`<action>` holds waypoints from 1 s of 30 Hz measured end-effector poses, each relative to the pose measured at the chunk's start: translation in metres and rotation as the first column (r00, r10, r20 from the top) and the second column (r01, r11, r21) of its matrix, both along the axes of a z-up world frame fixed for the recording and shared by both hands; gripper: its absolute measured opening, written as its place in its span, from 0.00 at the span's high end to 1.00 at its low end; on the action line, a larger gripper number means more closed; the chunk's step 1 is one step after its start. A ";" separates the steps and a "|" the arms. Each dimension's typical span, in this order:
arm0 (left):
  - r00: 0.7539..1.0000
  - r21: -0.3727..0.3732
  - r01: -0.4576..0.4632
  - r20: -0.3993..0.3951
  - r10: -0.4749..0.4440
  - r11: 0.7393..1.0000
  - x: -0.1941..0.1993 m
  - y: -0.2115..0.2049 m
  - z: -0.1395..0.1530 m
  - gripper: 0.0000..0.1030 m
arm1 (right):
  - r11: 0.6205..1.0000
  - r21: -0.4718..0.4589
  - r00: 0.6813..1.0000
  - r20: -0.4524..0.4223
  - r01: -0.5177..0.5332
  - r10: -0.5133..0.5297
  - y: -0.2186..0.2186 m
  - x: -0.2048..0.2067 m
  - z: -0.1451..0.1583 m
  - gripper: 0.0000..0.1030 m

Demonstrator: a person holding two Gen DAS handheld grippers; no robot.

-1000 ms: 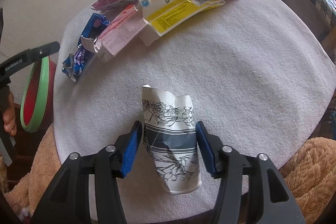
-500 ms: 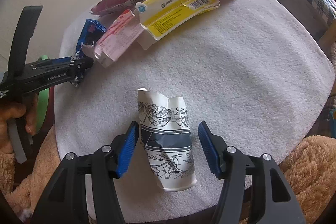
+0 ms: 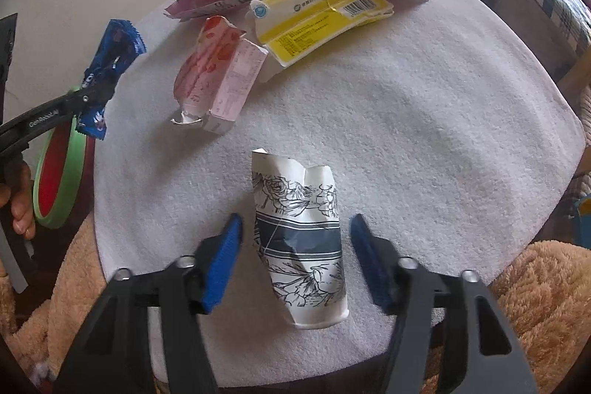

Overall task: Collect trash
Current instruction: 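Grasp the blue foil wrapper with the left gripper while the right grasps white patterned paper cup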

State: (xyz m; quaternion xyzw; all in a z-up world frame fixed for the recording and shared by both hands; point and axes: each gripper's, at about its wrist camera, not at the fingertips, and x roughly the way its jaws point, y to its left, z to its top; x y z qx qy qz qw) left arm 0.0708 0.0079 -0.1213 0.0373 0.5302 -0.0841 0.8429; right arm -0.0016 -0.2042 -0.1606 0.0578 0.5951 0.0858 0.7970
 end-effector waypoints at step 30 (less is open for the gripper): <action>0.996 0.006 0.039 -0.083 -0.039 0.999 -0.008 -0.011 -0.025 0.68 | 0.998 0.058 0.999 0.018 0.030 -0.031 -0.017 -0.005 0.007 0.58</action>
